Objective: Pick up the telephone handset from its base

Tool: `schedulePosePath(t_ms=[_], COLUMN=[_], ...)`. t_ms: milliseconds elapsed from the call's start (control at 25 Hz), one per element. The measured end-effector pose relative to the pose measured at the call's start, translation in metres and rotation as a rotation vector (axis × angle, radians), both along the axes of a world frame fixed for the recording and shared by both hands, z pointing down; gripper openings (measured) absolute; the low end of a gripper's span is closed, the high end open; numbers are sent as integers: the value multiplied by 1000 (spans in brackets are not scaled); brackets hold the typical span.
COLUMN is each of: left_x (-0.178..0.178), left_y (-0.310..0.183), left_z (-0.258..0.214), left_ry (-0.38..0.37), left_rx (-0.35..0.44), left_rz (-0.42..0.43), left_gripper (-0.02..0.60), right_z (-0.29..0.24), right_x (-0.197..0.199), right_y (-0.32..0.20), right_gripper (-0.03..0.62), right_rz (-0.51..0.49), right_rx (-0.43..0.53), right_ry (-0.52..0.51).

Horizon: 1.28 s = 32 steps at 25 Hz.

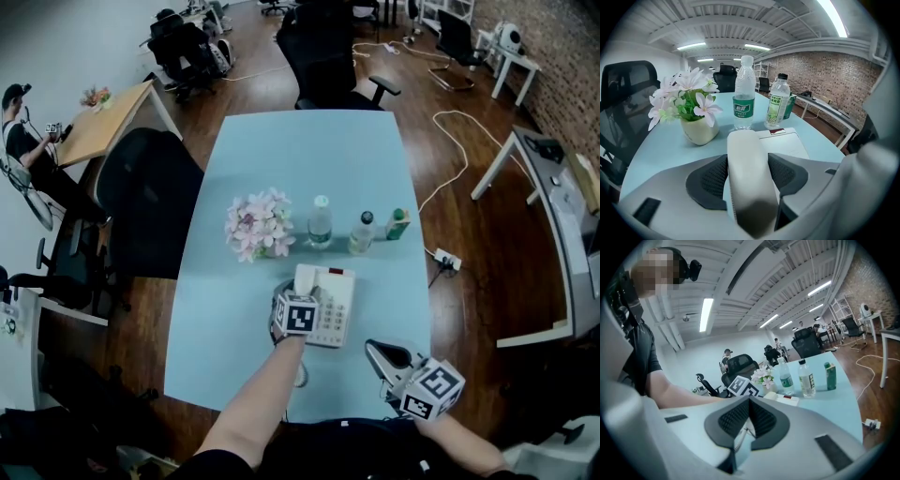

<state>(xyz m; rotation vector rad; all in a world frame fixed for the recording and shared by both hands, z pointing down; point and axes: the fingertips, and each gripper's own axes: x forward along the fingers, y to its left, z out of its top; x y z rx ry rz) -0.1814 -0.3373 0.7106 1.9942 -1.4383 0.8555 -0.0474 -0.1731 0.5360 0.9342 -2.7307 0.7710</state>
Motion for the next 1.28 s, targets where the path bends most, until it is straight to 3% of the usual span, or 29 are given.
schedulePosePath(t_ms=[320,640,920,1280], left_x=[-2,-2,-1,14], left_y=[7,22,48,113], left_z=[-11,-49,-91,-163], left_ry=[12,74,106,127], left_rx=[1,59,131,287], left_rz=[-26,-25,-4,-32], left_gripper=[238,238,238,236], right_z=[-6,-17,-36,-54], right_x=[-4,-4,-1,25], right_y=[3,16,36,71], right_gripper=[12,12,12,12], right_rz=[-7,11,16,-85], right_rx=[14,44,99,158], right_ry=[-7,0,-10,-36])
